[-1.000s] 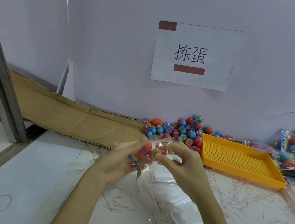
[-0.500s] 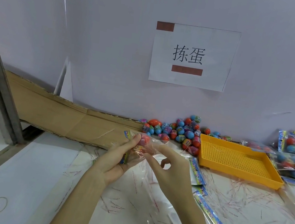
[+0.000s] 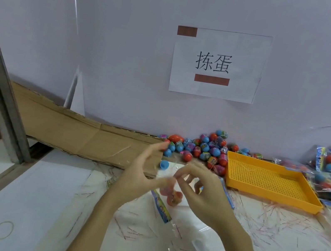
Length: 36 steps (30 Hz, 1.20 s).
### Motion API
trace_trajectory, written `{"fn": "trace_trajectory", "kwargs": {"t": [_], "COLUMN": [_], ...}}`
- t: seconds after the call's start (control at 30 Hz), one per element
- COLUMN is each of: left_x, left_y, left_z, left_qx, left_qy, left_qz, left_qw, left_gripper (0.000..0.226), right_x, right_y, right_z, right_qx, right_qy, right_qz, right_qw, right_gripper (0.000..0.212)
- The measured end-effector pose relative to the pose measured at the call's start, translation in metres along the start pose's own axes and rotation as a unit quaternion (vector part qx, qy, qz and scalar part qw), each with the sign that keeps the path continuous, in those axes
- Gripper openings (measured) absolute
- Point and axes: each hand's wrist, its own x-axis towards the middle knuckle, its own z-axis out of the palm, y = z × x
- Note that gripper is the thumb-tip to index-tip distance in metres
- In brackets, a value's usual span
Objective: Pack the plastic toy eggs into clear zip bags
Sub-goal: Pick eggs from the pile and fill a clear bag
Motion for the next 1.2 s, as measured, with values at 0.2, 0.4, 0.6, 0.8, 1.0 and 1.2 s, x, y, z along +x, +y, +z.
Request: {"fn": "trace_trajectory", "kwargs": {"t": [0.2,0.4,0.6,0.8,1.0,1.2], "left_x": [-0.001,-0.002,-0.001,0.003,0.002,0.004], "left_y": [0.003,0.003,-0.004,-0.015,-0.02,-0.025], "left_z": [0.01,0.013,0.007,0.008,0.006,0.006], "left_qx": [-0.061,-0.034,0.038,0.107,0.123,0.093], "left_qy": [-0.088,-0.142,-0.01,0.069,0.09,0.104], "left_qz": [-0.027,-0.035,-0.029,0.007,0.009,-0.016], "left_qw": [0.994,0.989,0.999,0.992,0.988,0.99], "left_gripper": [0.086,0.061,0.05,0.046,0.056,0.062], "right_x": [0.002,0.001,0.01,0.052,0.09,0.098], "right_y": [-0.008,-0.017,-0.025,-0.009,0.049,0.088], "right_z": [-0.001,0.004,0.004,0.002,0.022,0.035], "right_qx": [0.061,0.068,0.097,0.091,-0.152,-0.337], "right_qy": [0.007,0.028,0.108,0.211,0.065,-0.096], "right_qz": [-0.02,-0.016,-0.01,0.079,0.118,0.096], "right_qw": [0.998,0.997,0.989,0.97,0.979,0.932], "right_gripper": [0.041,0.027,0.037,0.029,0.03,0.032]}}
